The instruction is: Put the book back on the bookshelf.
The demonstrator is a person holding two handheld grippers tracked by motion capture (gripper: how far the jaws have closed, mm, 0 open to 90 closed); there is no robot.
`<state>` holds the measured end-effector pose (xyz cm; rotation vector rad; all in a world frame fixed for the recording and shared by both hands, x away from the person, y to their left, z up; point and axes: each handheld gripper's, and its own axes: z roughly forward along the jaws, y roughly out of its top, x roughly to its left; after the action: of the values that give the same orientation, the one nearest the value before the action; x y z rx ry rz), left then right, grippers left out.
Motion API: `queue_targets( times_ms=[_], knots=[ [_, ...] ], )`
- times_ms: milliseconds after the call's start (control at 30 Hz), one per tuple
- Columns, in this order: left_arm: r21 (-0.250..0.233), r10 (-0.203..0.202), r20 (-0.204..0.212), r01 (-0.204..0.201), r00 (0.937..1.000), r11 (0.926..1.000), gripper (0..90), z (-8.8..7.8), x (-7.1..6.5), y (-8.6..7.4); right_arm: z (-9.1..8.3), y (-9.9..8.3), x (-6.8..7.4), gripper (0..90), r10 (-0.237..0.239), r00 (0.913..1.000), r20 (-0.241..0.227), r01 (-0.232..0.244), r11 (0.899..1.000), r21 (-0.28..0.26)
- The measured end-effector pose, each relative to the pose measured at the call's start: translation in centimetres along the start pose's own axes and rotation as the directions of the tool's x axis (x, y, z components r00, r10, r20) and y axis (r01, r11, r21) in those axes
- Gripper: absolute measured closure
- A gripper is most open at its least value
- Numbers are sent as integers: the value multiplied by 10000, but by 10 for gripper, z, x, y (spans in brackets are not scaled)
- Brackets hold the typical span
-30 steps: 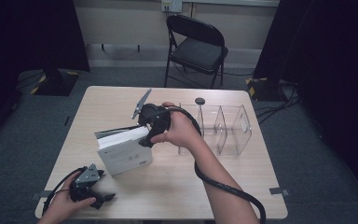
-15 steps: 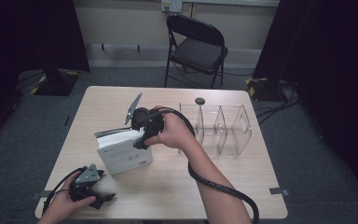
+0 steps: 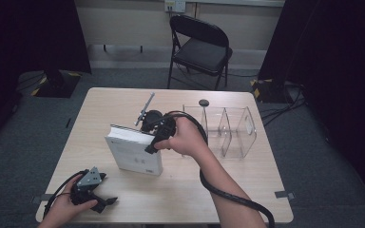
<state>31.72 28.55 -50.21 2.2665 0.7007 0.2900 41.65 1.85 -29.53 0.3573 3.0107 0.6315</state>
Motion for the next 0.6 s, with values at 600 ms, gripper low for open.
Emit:
queue_targets(
  times_ms=[600],
  knots=[
    [-129,-86,22,86,10000,9999,0,1,-1,0,-6,-15,5,480,760,9969,209,-773,9946,686]
  ],
)
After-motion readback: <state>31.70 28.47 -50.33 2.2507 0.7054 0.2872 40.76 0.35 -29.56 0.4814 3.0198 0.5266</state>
